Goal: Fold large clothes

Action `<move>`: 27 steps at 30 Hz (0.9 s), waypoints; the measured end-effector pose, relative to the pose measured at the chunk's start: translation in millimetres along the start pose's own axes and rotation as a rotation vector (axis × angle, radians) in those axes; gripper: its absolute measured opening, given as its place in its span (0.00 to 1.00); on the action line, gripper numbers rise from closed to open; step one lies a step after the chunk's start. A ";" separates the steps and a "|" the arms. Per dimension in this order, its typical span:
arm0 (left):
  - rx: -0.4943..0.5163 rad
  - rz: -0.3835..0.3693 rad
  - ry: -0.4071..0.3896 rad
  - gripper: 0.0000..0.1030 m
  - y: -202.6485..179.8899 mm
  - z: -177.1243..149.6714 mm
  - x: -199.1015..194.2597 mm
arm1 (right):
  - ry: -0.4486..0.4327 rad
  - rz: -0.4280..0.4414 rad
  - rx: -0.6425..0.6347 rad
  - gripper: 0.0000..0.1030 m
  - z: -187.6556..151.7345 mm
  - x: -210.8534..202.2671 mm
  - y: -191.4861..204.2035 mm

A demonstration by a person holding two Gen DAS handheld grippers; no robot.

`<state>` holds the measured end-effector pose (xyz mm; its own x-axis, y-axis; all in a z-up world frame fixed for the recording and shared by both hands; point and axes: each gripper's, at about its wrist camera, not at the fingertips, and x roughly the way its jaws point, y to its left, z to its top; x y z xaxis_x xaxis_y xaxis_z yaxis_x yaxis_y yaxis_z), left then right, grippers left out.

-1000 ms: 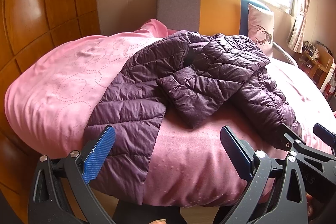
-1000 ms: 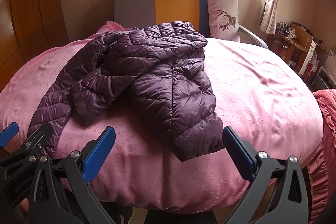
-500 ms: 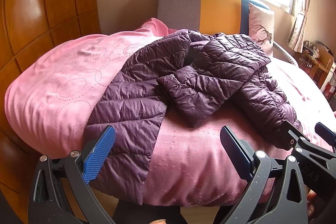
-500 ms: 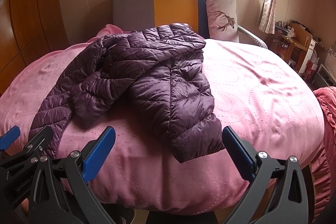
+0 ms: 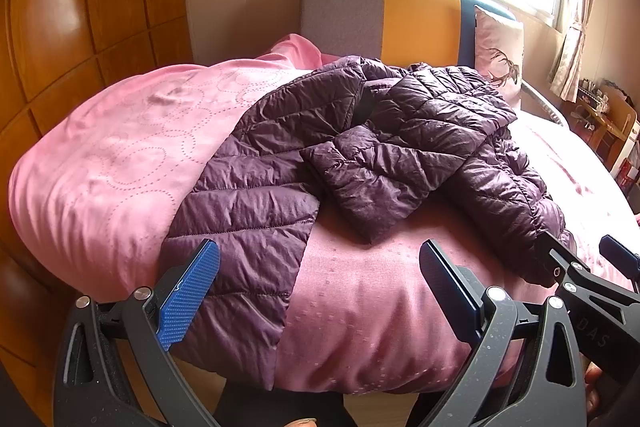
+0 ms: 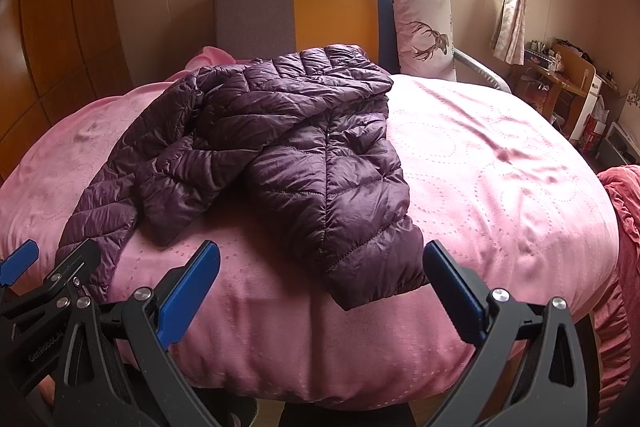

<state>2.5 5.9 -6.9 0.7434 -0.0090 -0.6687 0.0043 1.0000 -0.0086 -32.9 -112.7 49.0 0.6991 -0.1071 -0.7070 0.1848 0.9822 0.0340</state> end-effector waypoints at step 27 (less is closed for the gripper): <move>-0.092 0.019 0.143 0.96 93.3 -21.1 40.7 | 0.069 0.330 -0.354 0.85 37.4 73.7 105.6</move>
<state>19.1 98.7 -50.7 0.6398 0.0025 -0.7686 -0.0746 0.9955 -0.0589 64.0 -22.6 26.8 0.6310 0.2171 -0.7448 -0.2936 0.9555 0.0298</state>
